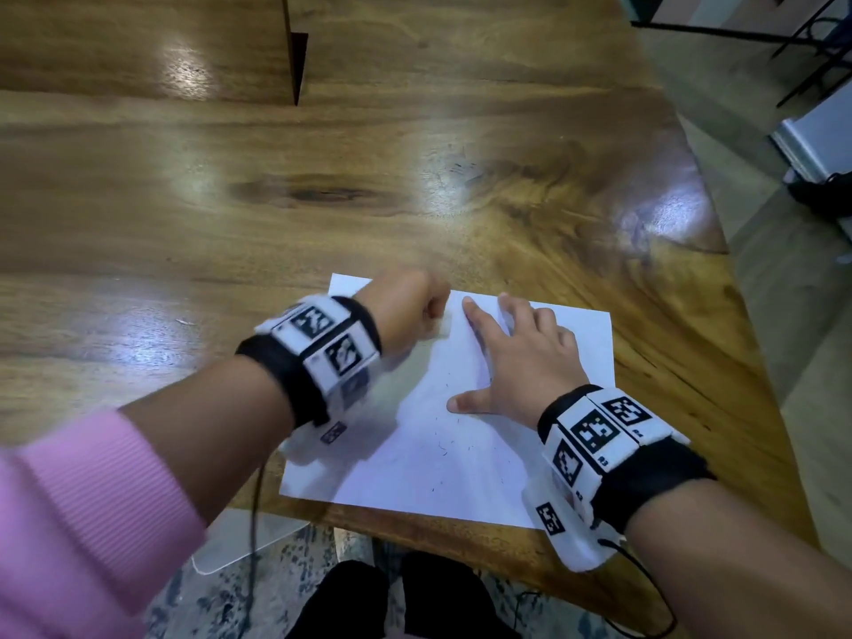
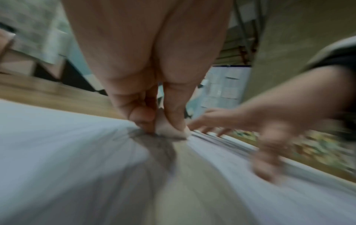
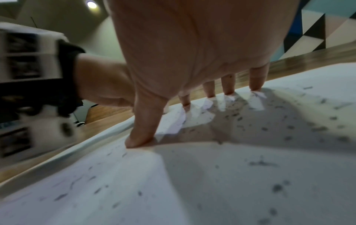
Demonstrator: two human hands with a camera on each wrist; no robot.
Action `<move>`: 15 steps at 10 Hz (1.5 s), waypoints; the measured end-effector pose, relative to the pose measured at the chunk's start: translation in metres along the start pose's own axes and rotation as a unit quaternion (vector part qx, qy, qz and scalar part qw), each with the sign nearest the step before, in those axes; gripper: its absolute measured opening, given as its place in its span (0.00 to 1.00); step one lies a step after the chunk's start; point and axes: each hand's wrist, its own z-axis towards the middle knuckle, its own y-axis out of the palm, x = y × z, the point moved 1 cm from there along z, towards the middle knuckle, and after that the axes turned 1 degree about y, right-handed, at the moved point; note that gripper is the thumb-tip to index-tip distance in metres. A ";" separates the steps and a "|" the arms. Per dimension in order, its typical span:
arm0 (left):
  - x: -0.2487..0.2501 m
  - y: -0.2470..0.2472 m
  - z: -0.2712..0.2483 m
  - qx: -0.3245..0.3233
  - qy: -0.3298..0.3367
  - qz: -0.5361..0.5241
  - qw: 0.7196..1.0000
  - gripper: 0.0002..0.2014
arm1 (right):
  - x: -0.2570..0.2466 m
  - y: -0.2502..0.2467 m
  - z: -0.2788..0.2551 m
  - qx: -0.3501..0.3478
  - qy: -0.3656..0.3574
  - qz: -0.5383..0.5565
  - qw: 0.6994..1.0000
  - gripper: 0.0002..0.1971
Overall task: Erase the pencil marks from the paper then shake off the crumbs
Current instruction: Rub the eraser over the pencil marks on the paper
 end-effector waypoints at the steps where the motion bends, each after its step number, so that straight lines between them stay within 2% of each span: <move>1: -0.007 0.008 -0.037 -0.121 0.029 0.023 0.992 0.18 | 0.000 0.000 0.000 -0.001 -0.001 0.004 1.000 0.56; 2: -0.015 0.004 -0.032 -0.081 0.007 0.031 0.996 0.08 | 0.000 0.000 0.000 0.000 -0.002 -0.003 1.000 0.56; 3: -0.019 -0.006 -0.010 0.054 -0.033 0.014 0.998 0.04 | -0.001 -0.001 0.001 0.001 0.000 -0.006 1.000 0.56; 4: -0.018 -0.002 -0.029 0.018 -0.009 -0.001 1.000 0.08 | -0.001 -0.002 0.000 -0.004 0.001 -0.006 1.000 0.56; 5: -0.023 0.011 -0.063 -0.082 0.024 0.010 0.996 0.08 | -0.001 -0.001 0.000 -0.002 0.001 -0.006 1.000 0.56; 6: -0.021 0.009 -0.057 -0.084 0.030 0.010 0.996 0.02 | -0.001 0.000 0.000 -0.004 -0.001 -0.009 1.000 0.56; 7: -0.007 0.006 -0.021 -0.011 0.010 0.007 1.000 0.05 | -0.001 0.001 -0.001 -0.004 0.001 -0.008 1.000 0.56; 8: 0.001 0.007 -0.014 0.006 0.001 0.002 1.000 0.05 | 0.000 0.001 0.000 -0.003 0.000 0.000 1.000 0.56; 9: -0.004 0.016 -0.062 -0.074 0.065 0.003 0.995 0.10 | 0.001 0.001 0.001 -0.001 -0.002 0.004 1.000 0.56; 10: -0.009 0.023 -0.084 -0.113 0.083 -0.009 0.990 0.07 | 0.002 0.002 0.001 0.000 -0.006 0.003 1.000 0.56; 11: -0.002 0.015 -0.048 -0.050 0.059 -0.001 0.997 0.03 | 0.002 0.003 0.001 0.001 -0.008 0.004 1.000 0.55; 12: 0.000 0.014 -0.024 0.008 0.042 -0.015 0.999 0.05 | 0.003 0.003 0.000 0.000 -0.006 0.003 1.000 0.55; 13: -0.009 0.017 -0.037 0.011 0.035 -0.022 0.999 0.08 | 0.004 0.004 0.000 0.003 -0.009 0.004 1.000 0.55; 15: -0.017 0.017 -0.054 -0.003 0.022 -0.027 0.999 0.08 | 0.004 0.002 -0.001 -0.007 -0.017 -0.008 1.000 0.54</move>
